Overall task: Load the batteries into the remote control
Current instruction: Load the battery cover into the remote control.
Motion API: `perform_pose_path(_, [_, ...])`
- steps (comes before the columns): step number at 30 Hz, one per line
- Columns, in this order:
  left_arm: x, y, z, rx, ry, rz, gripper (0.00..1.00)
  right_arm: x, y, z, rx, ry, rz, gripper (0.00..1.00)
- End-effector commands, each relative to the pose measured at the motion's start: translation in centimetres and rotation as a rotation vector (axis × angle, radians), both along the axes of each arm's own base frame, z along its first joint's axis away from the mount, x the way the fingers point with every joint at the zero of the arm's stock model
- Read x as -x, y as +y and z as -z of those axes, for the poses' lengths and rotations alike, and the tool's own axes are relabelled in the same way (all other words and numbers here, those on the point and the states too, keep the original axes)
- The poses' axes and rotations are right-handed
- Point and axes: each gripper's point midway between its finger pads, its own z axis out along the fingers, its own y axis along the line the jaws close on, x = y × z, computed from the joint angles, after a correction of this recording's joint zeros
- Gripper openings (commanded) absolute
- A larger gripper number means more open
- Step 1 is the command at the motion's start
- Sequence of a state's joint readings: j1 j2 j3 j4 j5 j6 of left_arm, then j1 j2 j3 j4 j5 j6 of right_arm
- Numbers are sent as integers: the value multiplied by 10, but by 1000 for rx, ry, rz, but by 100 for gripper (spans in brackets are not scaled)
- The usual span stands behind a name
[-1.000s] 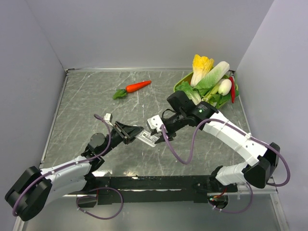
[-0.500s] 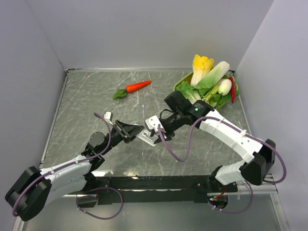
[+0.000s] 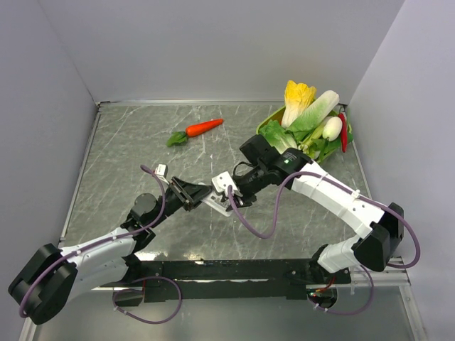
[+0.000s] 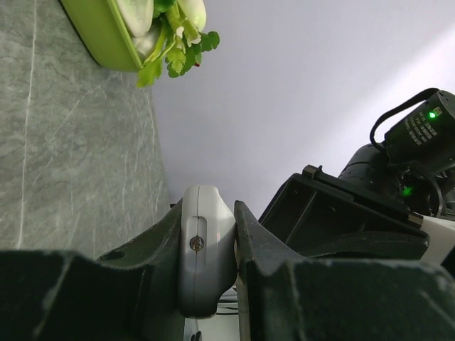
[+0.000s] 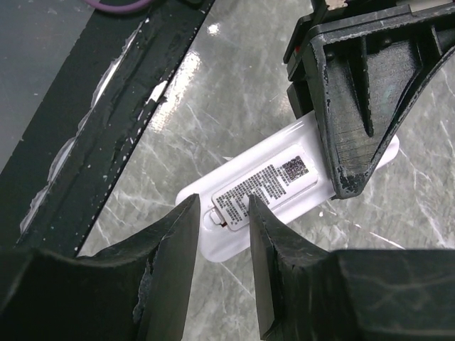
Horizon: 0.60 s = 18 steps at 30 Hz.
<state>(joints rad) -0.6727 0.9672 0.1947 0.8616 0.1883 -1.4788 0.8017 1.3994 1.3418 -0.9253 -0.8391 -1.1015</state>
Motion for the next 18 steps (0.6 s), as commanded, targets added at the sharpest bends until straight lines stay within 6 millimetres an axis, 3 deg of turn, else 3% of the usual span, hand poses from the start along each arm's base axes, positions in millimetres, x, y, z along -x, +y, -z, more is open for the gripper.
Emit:
perform_pose_path(1, [1, -1, -37, 73, -85, 10, 1, -5, 10, -9, -21, -56, -27, 41])
perform_pose_path(9, [-1, 2, -31, 67, -68, -8, 1, -9, 9, -17, -9, -62, 13, 40])
perform_pose_path(14, [-7, 8, -21, 21, -71, -64, 1, -11, 16, -59, -125, -38, 137, 41])
perform_pose_path(18, [-14, 13, -11, -2, -64, -107, 1, -27, 18, -80, -214, 20, 354, 49])
